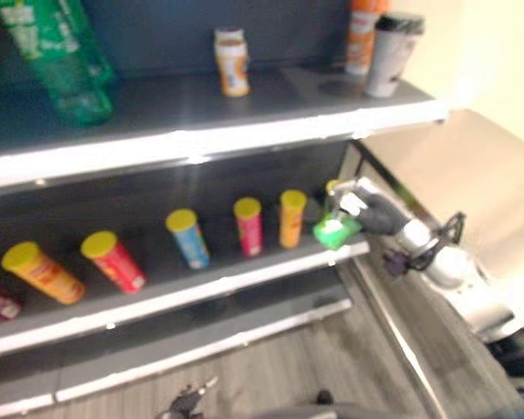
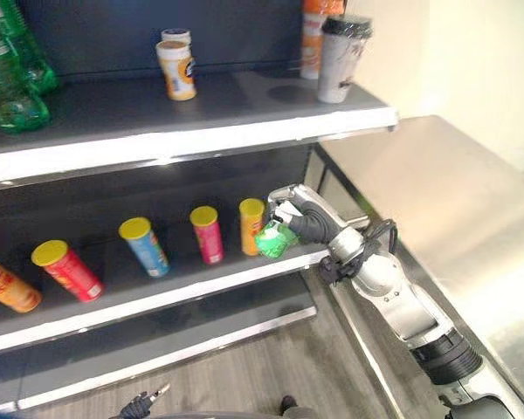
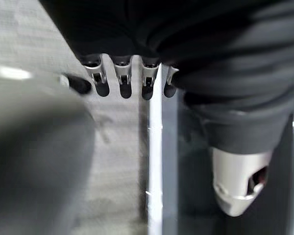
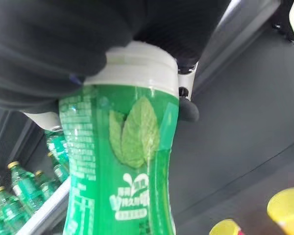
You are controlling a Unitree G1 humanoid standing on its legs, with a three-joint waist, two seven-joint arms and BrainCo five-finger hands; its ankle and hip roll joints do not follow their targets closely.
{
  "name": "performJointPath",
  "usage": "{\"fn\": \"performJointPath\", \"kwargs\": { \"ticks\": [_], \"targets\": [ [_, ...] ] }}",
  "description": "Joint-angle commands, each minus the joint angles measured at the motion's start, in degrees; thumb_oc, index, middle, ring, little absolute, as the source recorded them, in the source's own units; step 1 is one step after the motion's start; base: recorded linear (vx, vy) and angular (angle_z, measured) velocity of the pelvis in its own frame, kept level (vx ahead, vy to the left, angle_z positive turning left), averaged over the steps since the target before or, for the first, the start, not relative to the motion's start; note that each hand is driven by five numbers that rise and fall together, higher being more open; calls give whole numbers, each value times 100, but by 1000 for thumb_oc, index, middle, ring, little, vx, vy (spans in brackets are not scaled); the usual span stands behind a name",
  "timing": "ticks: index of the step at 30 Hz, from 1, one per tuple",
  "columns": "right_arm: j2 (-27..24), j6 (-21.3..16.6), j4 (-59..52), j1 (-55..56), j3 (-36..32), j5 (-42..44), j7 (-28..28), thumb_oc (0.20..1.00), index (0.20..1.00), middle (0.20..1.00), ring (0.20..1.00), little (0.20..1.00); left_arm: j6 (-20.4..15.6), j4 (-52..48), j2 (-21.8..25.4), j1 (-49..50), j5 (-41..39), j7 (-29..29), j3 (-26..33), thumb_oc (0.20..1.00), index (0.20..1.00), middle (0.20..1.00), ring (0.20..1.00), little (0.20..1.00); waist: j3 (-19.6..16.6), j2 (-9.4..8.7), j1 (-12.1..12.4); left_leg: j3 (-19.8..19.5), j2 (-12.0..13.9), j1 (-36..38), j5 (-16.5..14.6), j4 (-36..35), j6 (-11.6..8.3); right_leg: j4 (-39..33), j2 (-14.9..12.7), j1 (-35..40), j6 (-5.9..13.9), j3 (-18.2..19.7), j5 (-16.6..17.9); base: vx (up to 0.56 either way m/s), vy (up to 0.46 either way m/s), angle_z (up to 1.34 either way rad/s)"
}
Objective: Put the goods on the table back onto the shelves and tidy them up.
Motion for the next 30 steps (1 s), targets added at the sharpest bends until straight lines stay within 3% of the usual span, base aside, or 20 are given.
{"fn": "performJointPath", "kwargs": {
  "ticks": [1,2,6,7,8,9,10,14,17,23,30],
  "targets": [
    [168,-226,-365,-197,-64,413,-15,200,200,200,200,200,-60,-71,145,-121,-2,-9,-258,1000,1000,1000,1000,1000,-10,-193,31,54,-563,114,-597,-16,445,47,-420,-63,219,118,24,85,-138,-5],
    [172,-233,-439,-144,-123,478,39,200,200,200,200,200,-88,-46,133,-149,27,-36,-291,1000,1000,1000,1000,1000,-26,-259,34,-25,-920,64,-1105,-138,548,-49,-449,16,209,71,48,50,-78,12],
    [172,-233,-439,-144,-123,478,39,200,200,200,200,200,-88,-46,133,-149,27,-36,-291,1000,1000,1000,1000,1000,-27,-259,33,-26,-920,64,-1105,-138,548,-49,-449,15,209,70,48,21,-36,13],
    [208,-252,-469,-10,-218,631,91,200,200,200,200,200,-123,5,75,-205,74,-31,-358,1000,1000,1000,1000,1000,-50,-313,58,-16,-1327,-70,-1439,-374,573,-190,-493,97,227,-70,100,20,-94,1],
    [293,-256,-464,57,-283,664,39,200,200,200,200,200,-139,29,32,-220,61,-59,-414,1000,1000,1000,1000,1000,-24,-280,105,-36,-1676,-335,-1379,-590,602,-246,-412,100,219,-91,150,30,-89,43],
    [292,-255,-470,74,-294,664,40,200,200,200,200,200,-143,33,35,-217,59,-59,-425,1000,1000,1000,1000,1000,-43,-291,92,-52,-1696,-341,-1379,-601,611,-258,-431,105,228,-111,140,-15,-12,41],
    [361,-309,-508,129,-383,545,-12,200,200,200,200,200,-186,34,-43,-146,-61,-61,-448,1000,1000,1000,1000,1000,12,-168,133,-135,-1908,-380,-1320,-919,655,-242,-235,123,218,-61,114,21,24,36],
    [454,-385,-1129,297,-592,830,48,200,200,200,200,200,-148,318,-44,-222,145,-122,-418,1000,1000,1000,1000,1000,-261,-57,6,-101,-1916,67,-1275,-1351,673,-403,-250,387,225,-6,96,124,85,-8],
    [400,-428,-1257,210,-612,939,65,200,200,200,200,200,-148,347,-57,-227,164,-128,-433,1000,1000,1000,1000,1000,-258,-45,3,-73,-1901,112,-1292,-1351,674,-406,-253,400,228,23,100,52,57,-17],
    [154,-577,-1652,-865,-682,1754,66,200,200,200,200,200,-87,486,-19,-173,131,-123,-406,1000,1000,1000,1000,1000,-405,-51,24,54,-1832,296,-1405,-1351,686,-481,-256,473,251,158,120,39,18,-10],
    [-1,-422,-1282,-2085,-352,1847,-124,200,200,200,200,200,-19,502,-36,-104,84,-113,-548,1000,1000,1000,1000,1000,-500,-56,69,70,-1796,386,-1453,-1351,678,-555,-262,545,249,162,137,17,6,-6]
  ]
}}
